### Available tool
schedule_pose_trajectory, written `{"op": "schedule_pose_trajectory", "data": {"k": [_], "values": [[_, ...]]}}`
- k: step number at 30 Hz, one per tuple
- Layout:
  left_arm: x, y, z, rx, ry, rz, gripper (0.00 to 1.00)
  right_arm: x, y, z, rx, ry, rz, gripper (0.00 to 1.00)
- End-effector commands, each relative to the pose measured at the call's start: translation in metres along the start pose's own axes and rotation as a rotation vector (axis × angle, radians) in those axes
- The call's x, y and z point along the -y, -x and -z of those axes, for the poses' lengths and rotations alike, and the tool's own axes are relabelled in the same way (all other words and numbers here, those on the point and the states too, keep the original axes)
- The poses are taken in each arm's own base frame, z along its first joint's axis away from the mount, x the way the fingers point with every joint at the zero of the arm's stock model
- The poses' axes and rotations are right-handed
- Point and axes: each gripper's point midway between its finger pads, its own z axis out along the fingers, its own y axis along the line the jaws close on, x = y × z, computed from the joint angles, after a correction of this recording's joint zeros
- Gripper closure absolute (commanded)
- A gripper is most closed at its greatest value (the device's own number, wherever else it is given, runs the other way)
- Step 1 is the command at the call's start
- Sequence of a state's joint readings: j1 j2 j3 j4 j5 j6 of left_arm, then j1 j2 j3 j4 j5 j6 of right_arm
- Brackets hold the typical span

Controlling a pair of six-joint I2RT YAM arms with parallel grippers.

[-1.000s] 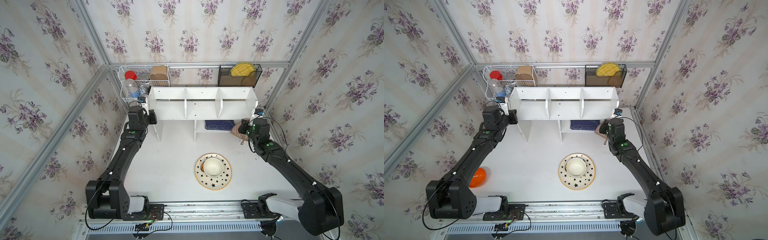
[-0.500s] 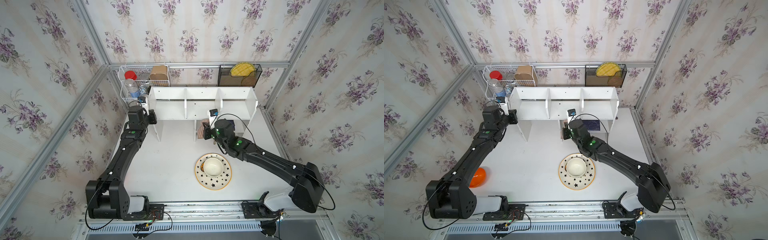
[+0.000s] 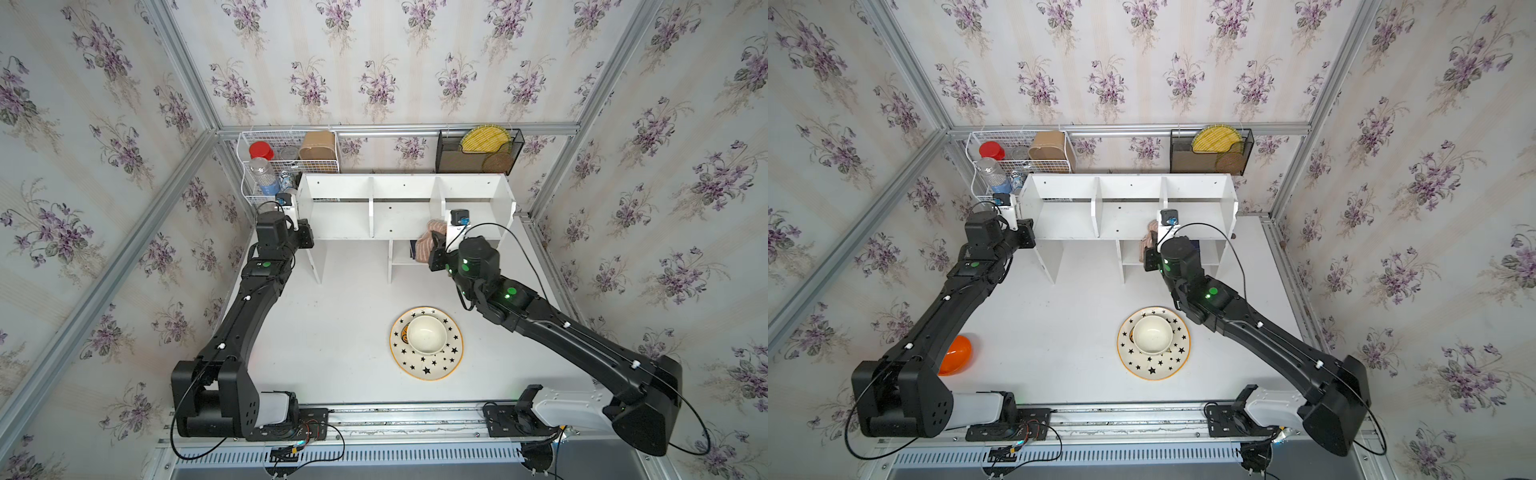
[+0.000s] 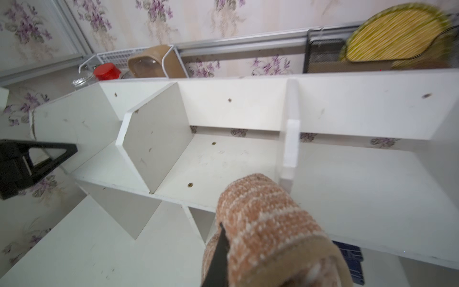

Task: Wipe the bookshelf clean with a cloth
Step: Wipe the dust from the shelf.

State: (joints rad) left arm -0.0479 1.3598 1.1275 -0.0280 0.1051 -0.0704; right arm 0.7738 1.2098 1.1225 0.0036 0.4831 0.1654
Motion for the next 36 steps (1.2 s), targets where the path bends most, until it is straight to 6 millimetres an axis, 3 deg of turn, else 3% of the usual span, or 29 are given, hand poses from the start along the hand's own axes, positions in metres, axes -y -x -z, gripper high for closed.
{"op": "schedule_pose_trajectory", "data": {"k": [1, 6, 9, 12, 15, 22, 31, 34, 36], "values": [[0.019, -0.027, 0.002, -0.119, -0.108, 0.080, 1.00, 0.044, 0.027, 0.012, 0.059, -0.139, 0.003, 1.00], [0.019, -0.028, 0.001, -0.120, -0.110, 0.080, 1.00, 0.108, 0.077, 0.004, 0.097, -0.283, -0.063, 1.00], [0.018, -0.026, 0.003, -0.117, -0.107, 0.078, 1.00, 0.136, 0.093, -0.014, 0.096, -0.339, -0.080, 1.00], [0.018, -0.026, 0.003, -0.116, -0.108, 0.078, 1.00, 0.150, 0.093, -0.041, 0.036, -0.325, -0.122, 1.00], [0.019, -0.026, 0.003, -0.117, -0.110, 0.075, 1.00, 0.139, 0.077, -0.060, -0.017, -0.246, -0.135, 1.00], [0.019, -0.027, 0.001, -0.120, -0.113, 0.080, 1.00, 0.114, 0.020, -0.073, -0.089, -0.082, -0.220, 1.00], [0.014, -0.029, -0.001, -0.126, -0.102, 0.087, 1.00, 0.129, -0.063, -0.079, -0.238, -0.147, -0.253, 1.00], [0.014, -0.029, -0.001, -0.127, -0.100, 0.086, 1.00, 0.138, -0.074, -0.079, -0.259, -0.195, -0.237, 1.00], [0.014, -0.030, -0.001, -0.127, -0.098, 0.086, 1.00, 0.133, -0.077, -0.086, -0.281, -0.169, -0.240, 1.00]]}}
